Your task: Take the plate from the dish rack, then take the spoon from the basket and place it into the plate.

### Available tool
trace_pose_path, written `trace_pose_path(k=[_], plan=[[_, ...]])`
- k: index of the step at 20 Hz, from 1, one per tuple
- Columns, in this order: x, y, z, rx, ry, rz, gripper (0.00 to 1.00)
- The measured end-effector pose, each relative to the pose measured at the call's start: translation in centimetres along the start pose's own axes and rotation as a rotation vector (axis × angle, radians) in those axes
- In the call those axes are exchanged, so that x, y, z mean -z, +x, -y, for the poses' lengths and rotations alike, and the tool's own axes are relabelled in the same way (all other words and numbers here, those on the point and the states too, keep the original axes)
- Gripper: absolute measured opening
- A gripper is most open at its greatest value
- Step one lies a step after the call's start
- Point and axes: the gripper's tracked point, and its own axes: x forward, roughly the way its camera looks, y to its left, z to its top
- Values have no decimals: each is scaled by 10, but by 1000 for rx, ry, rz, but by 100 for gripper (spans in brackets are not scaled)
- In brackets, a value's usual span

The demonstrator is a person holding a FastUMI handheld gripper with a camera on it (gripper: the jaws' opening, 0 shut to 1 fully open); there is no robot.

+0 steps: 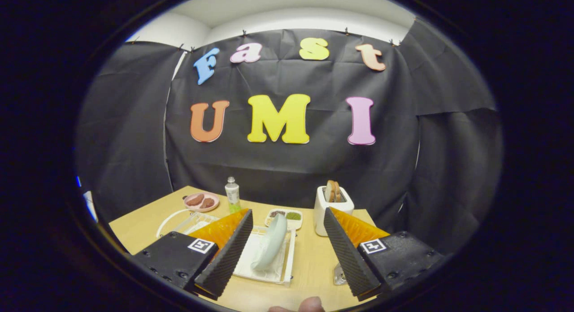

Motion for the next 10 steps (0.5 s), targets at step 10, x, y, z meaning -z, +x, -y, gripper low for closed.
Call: trace_pose_path(k=[10], plan=[[52, 87, -26, -28, 24, -404, 100]])
